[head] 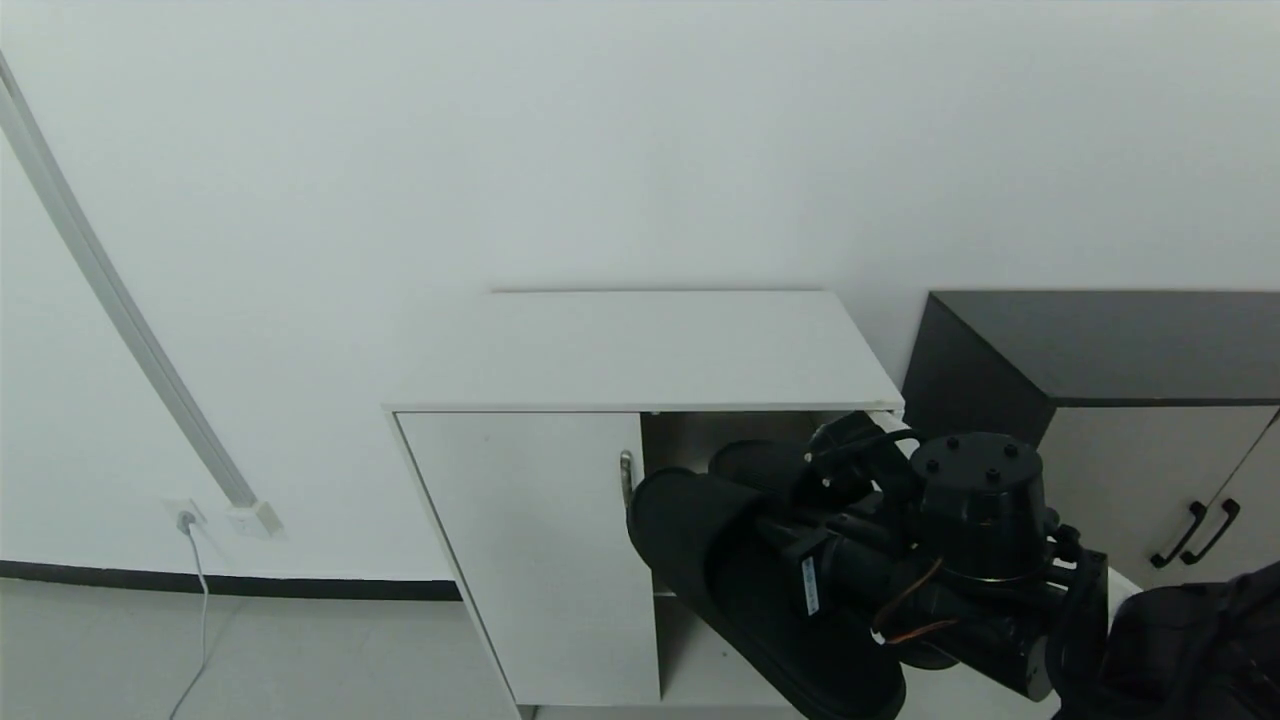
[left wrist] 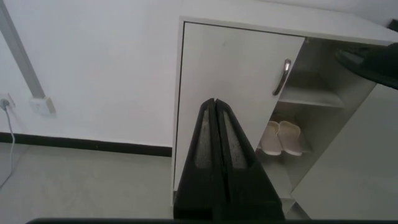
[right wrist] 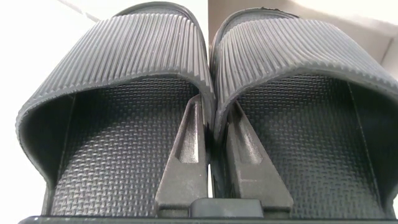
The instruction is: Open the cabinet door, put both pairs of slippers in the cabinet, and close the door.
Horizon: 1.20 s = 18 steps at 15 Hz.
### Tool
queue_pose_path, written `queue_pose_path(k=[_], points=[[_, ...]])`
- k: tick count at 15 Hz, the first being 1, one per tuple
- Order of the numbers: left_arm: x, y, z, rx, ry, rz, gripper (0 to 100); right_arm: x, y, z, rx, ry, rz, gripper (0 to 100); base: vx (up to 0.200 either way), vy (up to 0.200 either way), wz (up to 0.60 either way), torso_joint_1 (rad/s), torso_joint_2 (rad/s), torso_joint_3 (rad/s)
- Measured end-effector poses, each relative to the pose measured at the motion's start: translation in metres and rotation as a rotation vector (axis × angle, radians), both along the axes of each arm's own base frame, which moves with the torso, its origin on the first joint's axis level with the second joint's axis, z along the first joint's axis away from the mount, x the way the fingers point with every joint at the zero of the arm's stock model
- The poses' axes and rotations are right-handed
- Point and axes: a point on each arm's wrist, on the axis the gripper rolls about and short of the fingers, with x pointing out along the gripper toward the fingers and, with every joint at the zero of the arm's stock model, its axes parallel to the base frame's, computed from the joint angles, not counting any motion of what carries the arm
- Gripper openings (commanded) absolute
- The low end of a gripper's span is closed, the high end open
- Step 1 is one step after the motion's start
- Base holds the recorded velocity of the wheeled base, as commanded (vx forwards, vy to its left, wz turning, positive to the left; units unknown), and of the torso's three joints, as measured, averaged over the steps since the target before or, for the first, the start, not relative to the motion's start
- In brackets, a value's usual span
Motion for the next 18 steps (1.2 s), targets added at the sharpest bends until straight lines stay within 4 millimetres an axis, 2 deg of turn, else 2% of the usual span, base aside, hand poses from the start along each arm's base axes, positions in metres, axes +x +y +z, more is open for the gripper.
queue_pose_path(k=[9,18], points=[[0.0,0.0,0.0,-0.003,0.0,0.001,0,0.0017,0.0018,-0.0048,-0.008,0.011,0.0,0,0.0,0.0,0.0,-0.202,0.52,0.32],[0.0,0.0,0.0,-0.003,0.0,0.001,0,0.0023,0.0022,-0.0058,-0.005,0.005,0.0,0,0.0,0.0,0.0,-0.141,0.47,0.33]])
